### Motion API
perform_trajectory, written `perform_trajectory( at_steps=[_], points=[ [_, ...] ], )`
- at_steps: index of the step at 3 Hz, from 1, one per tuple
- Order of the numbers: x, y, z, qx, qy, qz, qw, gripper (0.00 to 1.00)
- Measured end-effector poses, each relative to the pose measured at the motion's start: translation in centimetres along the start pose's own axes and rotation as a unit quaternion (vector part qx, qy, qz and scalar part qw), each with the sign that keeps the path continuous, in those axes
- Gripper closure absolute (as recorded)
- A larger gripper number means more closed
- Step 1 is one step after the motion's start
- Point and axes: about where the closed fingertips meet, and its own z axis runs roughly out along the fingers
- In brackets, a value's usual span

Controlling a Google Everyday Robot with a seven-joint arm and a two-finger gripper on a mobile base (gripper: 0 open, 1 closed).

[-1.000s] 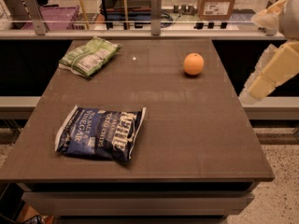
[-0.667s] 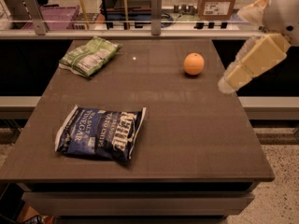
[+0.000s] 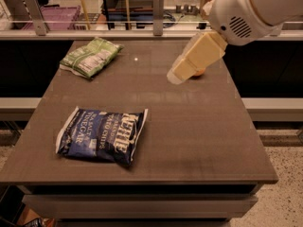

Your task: Pick green jalapeno chip bag

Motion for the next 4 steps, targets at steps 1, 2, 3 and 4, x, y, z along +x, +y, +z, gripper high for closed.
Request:
perform_trajectory(
  at_steps=[1,2,3,4],
  points=[
    [-0.5,-0.1,0.1,0.001,0.000,-0.011,0.9999,0.00],
    [-1.8,-1.1,3.0,-0.005,-0.013,-0.045,0.9989,0.00],
    [-3.2,-2.5,6.7,-0.016,-0.044,-0.071,0.9964,0.00],
    [-4.8,-3.0,10.8,-0.033,-0.071,-0.084,0.9934,0.00]
  ],
)
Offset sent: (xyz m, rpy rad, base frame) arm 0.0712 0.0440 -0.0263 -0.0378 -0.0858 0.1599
